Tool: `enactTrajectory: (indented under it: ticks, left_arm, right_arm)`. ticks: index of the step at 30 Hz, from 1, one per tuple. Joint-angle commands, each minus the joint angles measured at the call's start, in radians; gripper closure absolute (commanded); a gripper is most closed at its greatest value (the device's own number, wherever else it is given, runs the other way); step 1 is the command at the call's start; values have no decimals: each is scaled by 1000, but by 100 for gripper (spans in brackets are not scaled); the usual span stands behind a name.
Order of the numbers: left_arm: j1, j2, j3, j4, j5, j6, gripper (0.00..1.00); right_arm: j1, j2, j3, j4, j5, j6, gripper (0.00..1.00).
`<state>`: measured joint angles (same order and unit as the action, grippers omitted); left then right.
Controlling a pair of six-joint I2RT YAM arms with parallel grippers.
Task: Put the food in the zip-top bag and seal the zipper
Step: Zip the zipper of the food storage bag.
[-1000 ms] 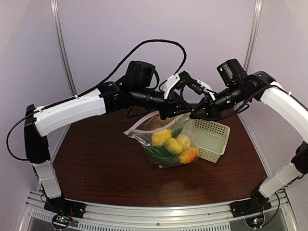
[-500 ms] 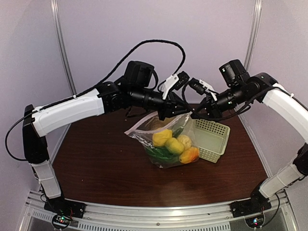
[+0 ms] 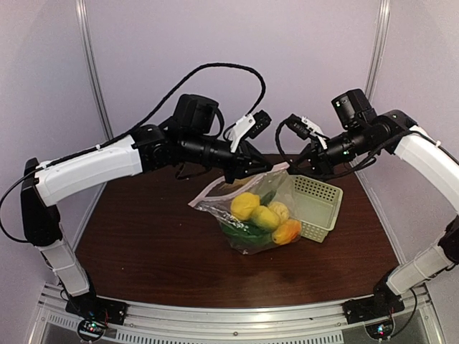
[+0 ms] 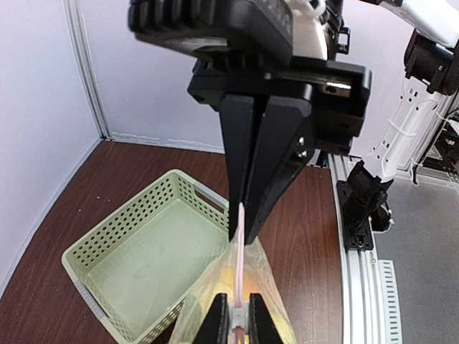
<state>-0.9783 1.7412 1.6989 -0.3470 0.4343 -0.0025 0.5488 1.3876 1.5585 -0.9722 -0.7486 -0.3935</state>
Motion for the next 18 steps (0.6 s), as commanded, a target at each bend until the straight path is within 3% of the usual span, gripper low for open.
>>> enactTrajectory:
  ticks: [1,18]
  left_arm:
    - [37,-77,-79,-95,-51,19,100]
    - [80,-278,-332,-83,-159,9,100]
  right_arm:
    - [-49,-43,-6,33,11,0,100]
    - [-121,-24,-14,51,9,1,100]
